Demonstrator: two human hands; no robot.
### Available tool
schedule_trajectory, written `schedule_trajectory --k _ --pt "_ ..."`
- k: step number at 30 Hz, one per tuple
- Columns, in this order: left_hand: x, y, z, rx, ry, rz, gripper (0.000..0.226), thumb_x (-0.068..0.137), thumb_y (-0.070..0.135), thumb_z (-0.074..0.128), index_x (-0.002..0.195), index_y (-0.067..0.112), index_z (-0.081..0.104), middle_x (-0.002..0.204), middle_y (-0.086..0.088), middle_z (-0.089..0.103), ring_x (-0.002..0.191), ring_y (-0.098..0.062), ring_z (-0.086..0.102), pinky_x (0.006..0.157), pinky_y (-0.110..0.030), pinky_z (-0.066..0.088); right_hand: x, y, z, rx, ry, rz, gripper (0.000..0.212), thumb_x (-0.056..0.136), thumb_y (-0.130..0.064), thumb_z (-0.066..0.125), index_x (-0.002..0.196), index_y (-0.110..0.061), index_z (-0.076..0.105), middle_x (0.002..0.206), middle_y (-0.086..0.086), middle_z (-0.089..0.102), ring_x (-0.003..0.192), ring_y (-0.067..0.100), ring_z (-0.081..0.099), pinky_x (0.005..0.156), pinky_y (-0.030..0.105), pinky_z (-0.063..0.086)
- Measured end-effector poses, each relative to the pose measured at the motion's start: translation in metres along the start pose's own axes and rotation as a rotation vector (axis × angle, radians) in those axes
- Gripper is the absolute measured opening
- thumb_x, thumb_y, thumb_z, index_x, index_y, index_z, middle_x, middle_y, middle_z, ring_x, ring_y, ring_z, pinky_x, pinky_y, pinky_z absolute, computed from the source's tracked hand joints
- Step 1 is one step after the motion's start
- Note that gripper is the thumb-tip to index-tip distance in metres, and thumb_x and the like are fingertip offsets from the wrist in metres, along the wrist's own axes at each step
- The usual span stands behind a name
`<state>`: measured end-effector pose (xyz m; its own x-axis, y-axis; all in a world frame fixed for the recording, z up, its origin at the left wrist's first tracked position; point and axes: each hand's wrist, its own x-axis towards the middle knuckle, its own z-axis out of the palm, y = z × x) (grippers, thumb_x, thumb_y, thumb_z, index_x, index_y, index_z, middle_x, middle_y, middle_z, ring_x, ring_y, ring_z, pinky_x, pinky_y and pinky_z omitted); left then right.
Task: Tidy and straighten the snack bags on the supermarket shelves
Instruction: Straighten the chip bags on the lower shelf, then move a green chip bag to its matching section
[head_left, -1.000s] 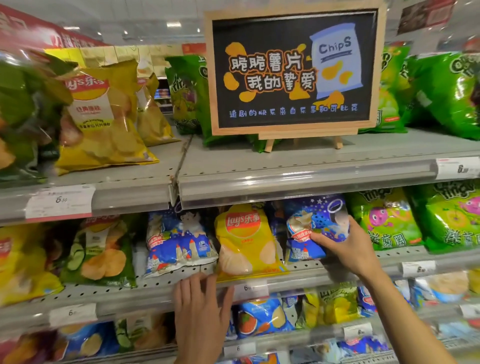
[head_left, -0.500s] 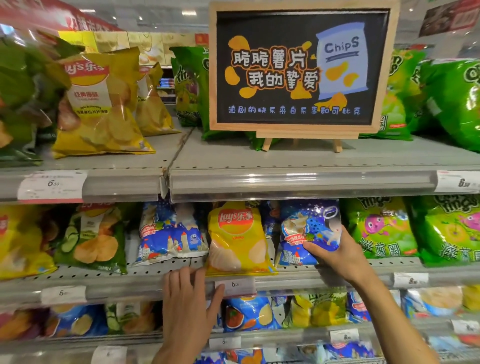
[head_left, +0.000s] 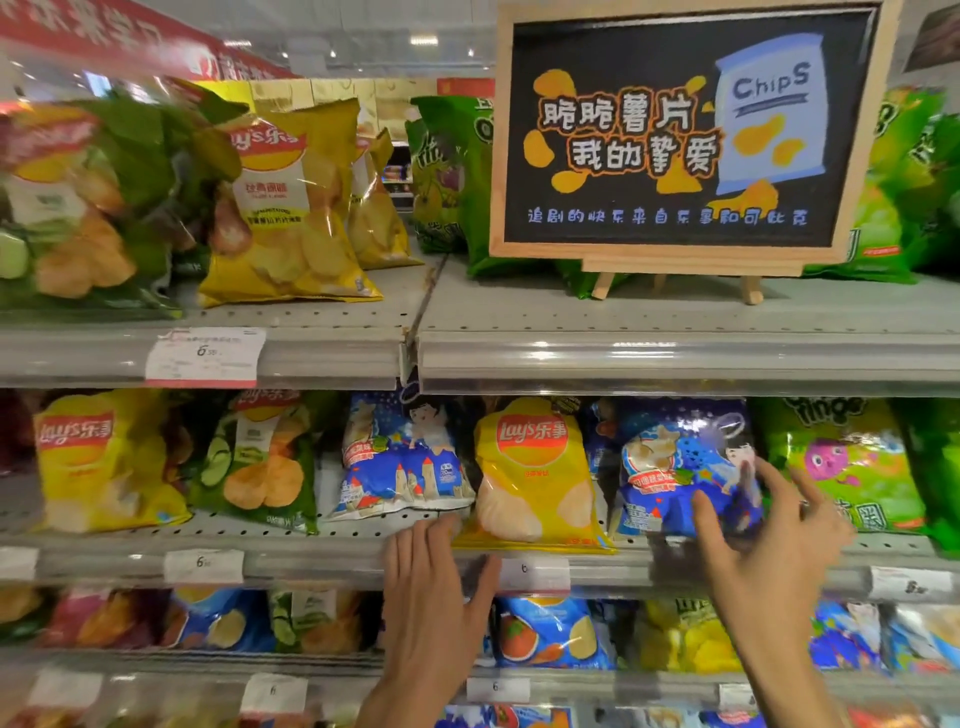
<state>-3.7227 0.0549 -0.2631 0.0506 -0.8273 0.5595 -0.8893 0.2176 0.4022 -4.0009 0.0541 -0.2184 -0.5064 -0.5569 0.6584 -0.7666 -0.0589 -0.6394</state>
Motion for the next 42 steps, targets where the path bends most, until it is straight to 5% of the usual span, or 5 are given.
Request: schedule_trajectory --k 8,13,17,26,42 --pt "0.054 -0.036 -0.037 -0.355 0.163 -0.216 0.054 0.091 0.048 0.058 0.131 0.013 0.048 0.135 -0.006 0.043 0.125 -0.019 0.041 0.100 -0.038 0.041 -0.026 -0.074 0.057 0.198 -0.263 -0.070 0.064 0.085 -0.030 0.080 0.137 -0.003 0.054 0.133 0.017 0.057 0.123 0.036 0.054 0.105 0.052 0.044" --pt "0.095 -0.070 -0.039 -0.464 -0.013 -0.389 0.077 0.087 0.032 0.074 0.146 0.003 0.034 0.138 -0.018 0.044 0.127 -0.032 0.045 0.107 -0.046 0.042 -0.013 -0.094 0.077 0.300 -0.619 0.216 0.095 0.062 -0.052 0.088 0.142 -0.027 0.043 0.129 0.000 0.062 0.110 0.015 0.060 0.096 0.029 0.046" --pt "0.123 -0.089 -0.035 -0.640 -0.221 -0.539 0.073 0.081 0.036 0.080 0.136 0.007 0.043 0.107 0.002 0.065 0.090 -0.011 0.063 0.077 -0.022 0.053 -0.003 -0.089 0.087 0.242 -0.752 0.340 0.104 0.061 -0.051 0.091 0.146 -0.024 0.039 0.124 -0.001 0.061 0.107 0.017 0.058 0.095 0.034 0.048" --pt "0.141 -0.112 -0.033 -1.021 -0.492 -0.676 0.061 0.056 0.030 0.092 0.108 0.008 0.070 0.093 -0.011 0.078 0.087 -0.025 0.076 0.082 -0.037 0.059 0.003 -0.090 0.090 0.299 -0.828 0.402 0.077 0.052 -0.050 0.094 0.117 -0.031 0.056 0.110 -0.007 0.069 0.096 0.007 0.065 0.077 0.025 0.050" --pt "0.131 -0.102 -0.051 -1.149 -0.393 -0.656 0.079 0.034 0.021 0.097 0.107 0.007 0.070 0.092 -0.015 0.077 0.084 -0.030 0.076 0.063 -0.033 0.061 0.012 -0.107 0.054 0.297 -0.642 0.248 0.070 0.066 -0.035 0.094 0.125 -0.016 0.061 0.112 0.003 0.071 0.103 0.024 0.067 0.091 0.042 0.055"
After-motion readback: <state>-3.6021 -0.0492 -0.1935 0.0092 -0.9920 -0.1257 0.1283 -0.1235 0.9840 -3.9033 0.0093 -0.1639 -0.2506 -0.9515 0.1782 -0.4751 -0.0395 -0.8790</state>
